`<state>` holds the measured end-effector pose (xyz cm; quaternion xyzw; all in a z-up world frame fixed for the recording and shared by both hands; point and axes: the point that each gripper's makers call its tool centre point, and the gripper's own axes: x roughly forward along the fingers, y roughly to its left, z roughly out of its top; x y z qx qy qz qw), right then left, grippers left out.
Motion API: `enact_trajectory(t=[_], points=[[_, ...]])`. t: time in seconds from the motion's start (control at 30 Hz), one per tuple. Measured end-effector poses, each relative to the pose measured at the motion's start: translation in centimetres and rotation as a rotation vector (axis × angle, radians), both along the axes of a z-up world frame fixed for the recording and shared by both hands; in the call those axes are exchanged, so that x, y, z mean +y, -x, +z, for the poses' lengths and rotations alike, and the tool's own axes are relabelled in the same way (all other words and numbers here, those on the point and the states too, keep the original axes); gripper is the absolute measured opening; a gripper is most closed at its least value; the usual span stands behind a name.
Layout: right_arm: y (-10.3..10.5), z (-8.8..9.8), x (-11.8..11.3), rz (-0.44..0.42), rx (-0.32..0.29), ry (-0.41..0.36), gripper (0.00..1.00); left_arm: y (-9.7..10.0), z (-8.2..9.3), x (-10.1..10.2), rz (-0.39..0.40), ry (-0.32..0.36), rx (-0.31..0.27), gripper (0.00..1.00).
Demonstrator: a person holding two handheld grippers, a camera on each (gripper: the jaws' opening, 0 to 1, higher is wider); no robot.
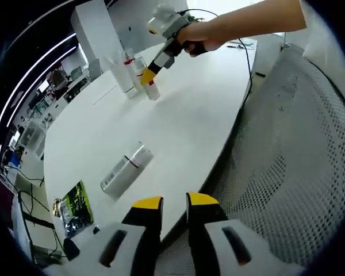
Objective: Arrange the skincare products in the storage area until every visible bottle or jar stands upright without overlapping.
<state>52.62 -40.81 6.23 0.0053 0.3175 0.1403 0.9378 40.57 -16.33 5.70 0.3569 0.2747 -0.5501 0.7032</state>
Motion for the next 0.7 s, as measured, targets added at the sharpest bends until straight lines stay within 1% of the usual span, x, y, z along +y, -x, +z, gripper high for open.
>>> enact_trajectory(t=[0.23,0.33,0.57,0.7], points=[[-0.7,-1.6,-0.6,-0.01,0.013,0.032,0.2,-0.1,0.0,0.1,-0.001,-0.003,-0.001,0.12],[-1.4,-1.5,-0.7,-0.011,-0.016,0.031,0.2,-0.2,0.0,0.1,0.001,-0.002,-0.003,0.12],[-3.0,-1.5,-1.3,-0.003,-0.072,0.087,0.2,-0.1,-0.1,0.2,-0.003,-0.01,-0.001,0.12],[-3.5,-1.4,-1.6,-0.006,-0.107,0.087,0.2,-0.1,-0.1,0.2,0.0,-0.012,0.0,0.12]])
